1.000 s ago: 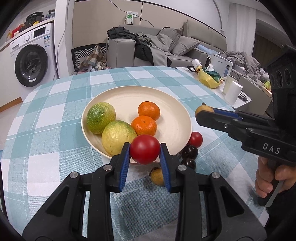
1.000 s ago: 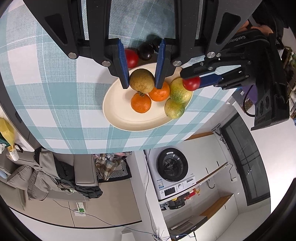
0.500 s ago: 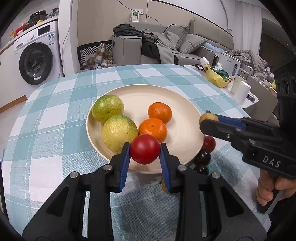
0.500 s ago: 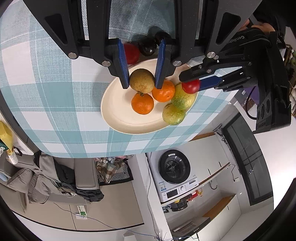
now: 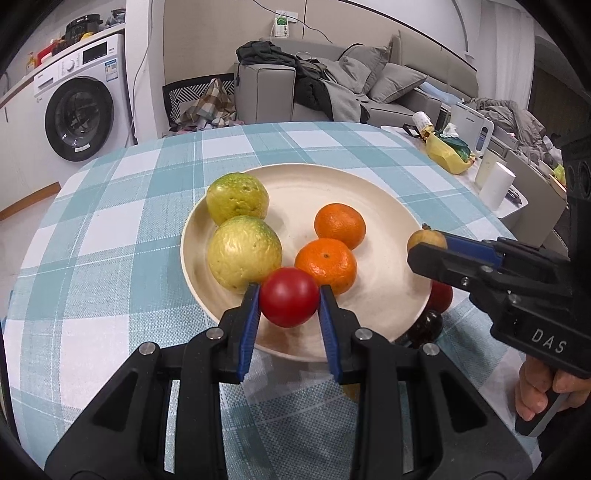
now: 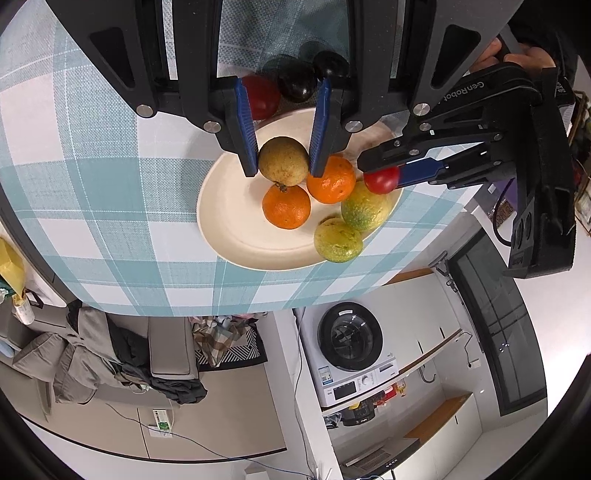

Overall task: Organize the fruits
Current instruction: 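Carry both fruits over the cream plate and open both tools to release them, then move both tools back toward the remaining loose fruit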

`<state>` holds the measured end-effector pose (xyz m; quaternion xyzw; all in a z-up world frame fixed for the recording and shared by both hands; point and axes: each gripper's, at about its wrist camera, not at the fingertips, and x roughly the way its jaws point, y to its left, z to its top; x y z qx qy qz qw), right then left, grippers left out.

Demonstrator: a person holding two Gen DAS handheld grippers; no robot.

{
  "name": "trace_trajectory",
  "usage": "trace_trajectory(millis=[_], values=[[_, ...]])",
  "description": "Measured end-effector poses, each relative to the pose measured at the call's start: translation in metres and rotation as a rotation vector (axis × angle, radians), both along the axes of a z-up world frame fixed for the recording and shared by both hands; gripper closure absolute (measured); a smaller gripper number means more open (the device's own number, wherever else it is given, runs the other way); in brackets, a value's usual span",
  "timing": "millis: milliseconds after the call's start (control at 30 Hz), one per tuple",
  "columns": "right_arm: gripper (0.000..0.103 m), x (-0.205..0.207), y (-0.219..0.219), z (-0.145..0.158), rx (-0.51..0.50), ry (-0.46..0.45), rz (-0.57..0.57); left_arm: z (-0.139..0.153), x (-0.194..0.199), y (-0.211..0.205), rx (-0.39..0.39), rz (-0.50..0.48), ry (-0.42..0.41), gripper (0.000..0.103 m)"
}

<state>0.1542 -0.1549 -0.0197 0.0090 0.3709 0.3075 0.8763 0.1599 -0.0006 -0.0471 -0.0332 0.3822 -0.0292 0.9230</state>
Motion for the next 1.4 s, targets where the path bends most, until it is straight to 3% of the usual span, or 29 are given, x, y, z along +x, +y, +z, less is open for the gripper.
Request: trace_trajectory(millis=[600, 667, 700, 767, 833, 867, 900, 933, 1000, 1100, 1400], values=[[0.074, 0.007, 0.004, -0.003, -0.013, 0.024, -0.001, -0.001, 0.004, 0.0, -0.001, -0.001, 0.014, 0.074], [0.069, 0.007, 0.003, -0.003, -0.01, 0.019, -0.005, -0.001, 0.003, -0.001, 0.003, -0.003, 0.014, 0.071], [0.062, 0.006, 0.002, -0.002, -0.011, 0.013, -0.009, 0.001, 0.001, 0.0, 0.003, -0.004, 0.011, 0.065], [0.054, 0.004, -0.001, 0.0, -0.021, -0.002, -0.023, 0.005, -0.004, 0.0, 0.002, -0.006, -0.001, 0.052], [0.048, 0.001, -0.005, 0.004, -0.042, -0.015, -0.038, 0.009, -0.011, 0.001, 0.008, -0.002, -0.017, 0.027], [0.044, 0.001, -0.006, 0.006, -0.047, -0.016, -0.041, 0.012, -0.016, 0.002, 0.01, 0.003, -0.027, 0.021], [0.033, -0.001, -0.009, 0.007, -0.047, -0.016, -0.042, 0.015, -0.02, 0.003, 0.01, 0.006, -0.035, 0.018], [0.023, -0.002, -0.013, 0.008, -0.042, -0.013, -0.043, 0.016, -0.024, 0.004, 0.009, 0.007, -0.041, 0.018], [0.013, -0.004, -0.02, 0.011, -0.04, -0.01, -0.053, 0.02, -0.032, 0.005, 0.006, 0.009, -0.039, 0.016], [0.0, -0.006, -0.028, 0.014, -0.048, 0.008, -0.059, 0.021, -0.042, 0.006, 0.003, 0.019, -0.03, 0.001], [0.0, -0.012, -0.034, 0.009, -0.116, 0.032, -0.03, 0.023, -0.06, 0.003, 0.014, 0.018, -0.034, 0.001]])
